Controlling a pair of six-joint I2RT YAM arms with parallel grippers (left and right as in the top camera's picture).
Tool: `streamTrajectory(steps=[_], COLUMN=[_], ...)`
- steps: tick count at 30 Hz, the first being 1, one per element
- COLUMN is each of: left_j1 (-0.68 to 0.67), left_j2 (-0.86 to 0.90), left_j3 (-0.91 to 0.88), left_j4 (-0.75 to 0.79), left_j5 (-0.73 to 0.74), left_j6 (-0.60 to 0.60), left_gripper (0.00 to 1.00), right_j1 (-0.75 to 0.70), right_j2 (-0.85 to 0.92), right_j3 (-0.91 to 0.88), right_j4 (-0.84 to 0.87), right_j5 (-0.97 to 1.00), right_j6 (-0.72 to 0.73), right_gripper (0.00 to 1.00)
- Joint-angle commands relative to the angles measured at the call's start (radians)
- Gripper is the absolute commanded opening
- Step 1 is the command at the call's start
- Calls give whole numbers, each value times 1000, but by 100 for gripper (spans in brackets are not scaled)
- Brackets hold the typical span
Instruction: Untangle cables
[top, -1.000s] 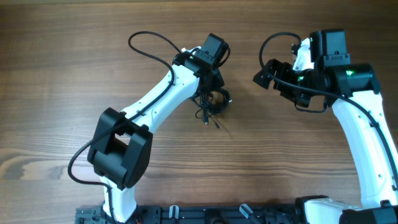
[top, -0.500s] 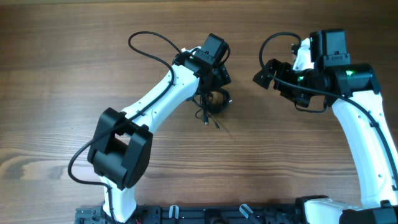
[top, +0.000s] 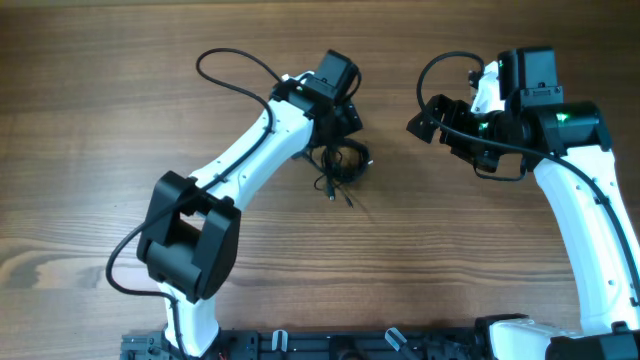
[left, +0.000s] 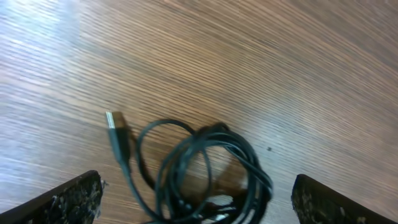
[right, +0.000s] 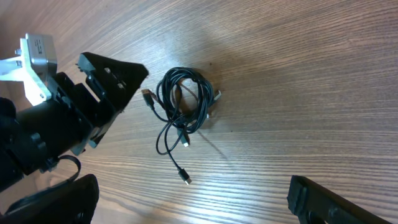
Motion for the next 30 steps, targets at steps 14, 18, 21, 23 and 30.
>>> streamTrajectory(steps=[14,18,21,23,30], left_j1=[11,11,11,11,10], left_j2=[42,80,91,92,141], left_j3=[7,7,6,6,6], left_j4=[-27,-18,18,50,69], left_j5=[-42,11,10,10,22], left_j6=[-1,3,3,3,3], left_gripper=[61,61,45,36,32], right_j1=[1,-2,-2,-2,-1], right_j2=[8,8,8,8,8], right_j3=[-5,-5,-5,-5,-5], right_j4=[46,54,50,50,32], right_j5=[-13,39,82,93,65], right_j6=[203,202,202,202,206], right_gripper=[100,100,100,100,100])
